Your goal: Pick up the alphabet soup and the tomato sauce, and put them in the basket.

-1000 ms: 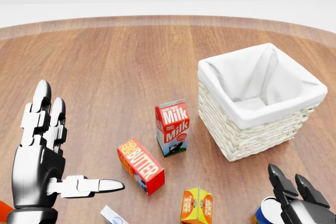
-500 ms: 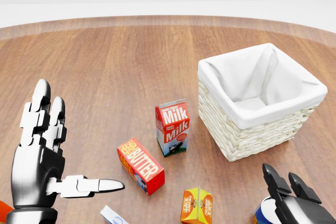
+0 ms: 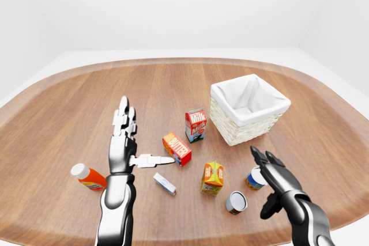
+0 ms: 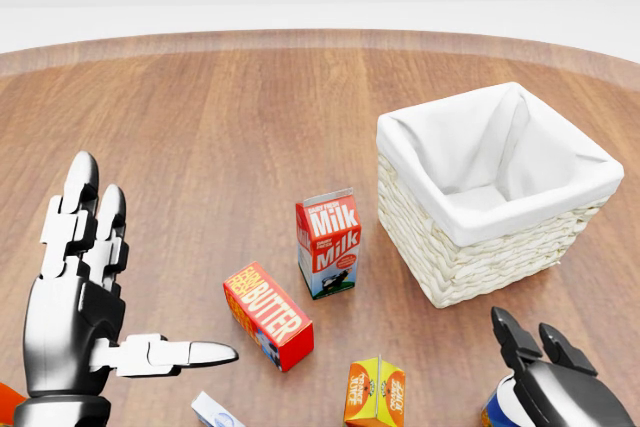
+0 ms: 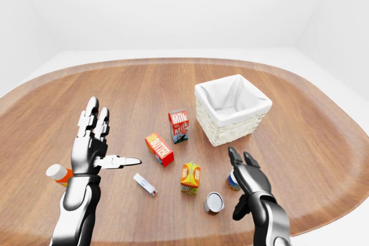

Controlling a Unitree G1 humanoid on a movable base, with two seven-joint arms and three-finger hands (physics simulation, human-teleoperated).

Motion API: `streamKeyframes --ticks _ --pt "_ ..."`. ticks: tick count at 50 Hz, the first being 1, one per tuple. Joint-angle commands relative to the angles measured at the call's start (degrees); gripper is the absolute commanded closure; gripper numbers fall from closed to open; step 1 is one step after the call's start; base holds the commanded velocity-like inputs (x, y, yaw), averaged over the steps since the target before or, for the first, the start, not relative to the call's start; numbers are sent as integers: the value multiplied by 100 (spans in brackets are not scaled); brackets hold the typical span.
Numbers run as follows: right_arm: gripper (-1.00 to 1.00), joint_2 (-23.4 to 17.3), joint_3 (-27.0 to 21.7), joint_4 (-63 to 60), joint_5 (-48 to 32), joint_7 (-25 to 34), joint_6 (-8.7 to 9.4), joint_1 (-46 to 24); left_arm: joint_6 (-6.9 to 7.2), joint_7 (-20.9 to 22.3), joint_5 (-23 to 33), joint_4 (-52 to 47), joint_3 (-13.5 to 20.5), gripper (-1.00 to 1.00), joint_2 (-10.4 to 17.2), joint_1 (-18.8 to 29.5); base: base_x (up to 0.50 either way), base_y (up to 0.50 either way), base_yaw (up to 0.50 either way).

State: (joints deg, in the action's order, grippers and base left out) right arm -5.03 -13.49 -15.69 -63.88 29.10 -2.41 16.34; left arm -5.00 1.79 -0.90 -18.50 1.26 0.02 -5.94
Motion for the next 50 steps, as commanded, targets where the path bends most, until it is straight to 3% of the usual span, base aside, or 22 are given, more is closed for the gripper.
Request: streamKeyframes --ticks 1,28,50 --pt "-100 -154 81 365 41 -133 113 -201 0 -43 38 43 44 -100 15 46 0 0 0" --pt "-100 -329 43 669 73 -101 332 -335 0 -60 56 18 31 -100 10 53 0 0 0" --pt "-100 -476 293 1061 61 -28 590 -762 0 -38 48 104 32 -100 11 48 0 0 0"
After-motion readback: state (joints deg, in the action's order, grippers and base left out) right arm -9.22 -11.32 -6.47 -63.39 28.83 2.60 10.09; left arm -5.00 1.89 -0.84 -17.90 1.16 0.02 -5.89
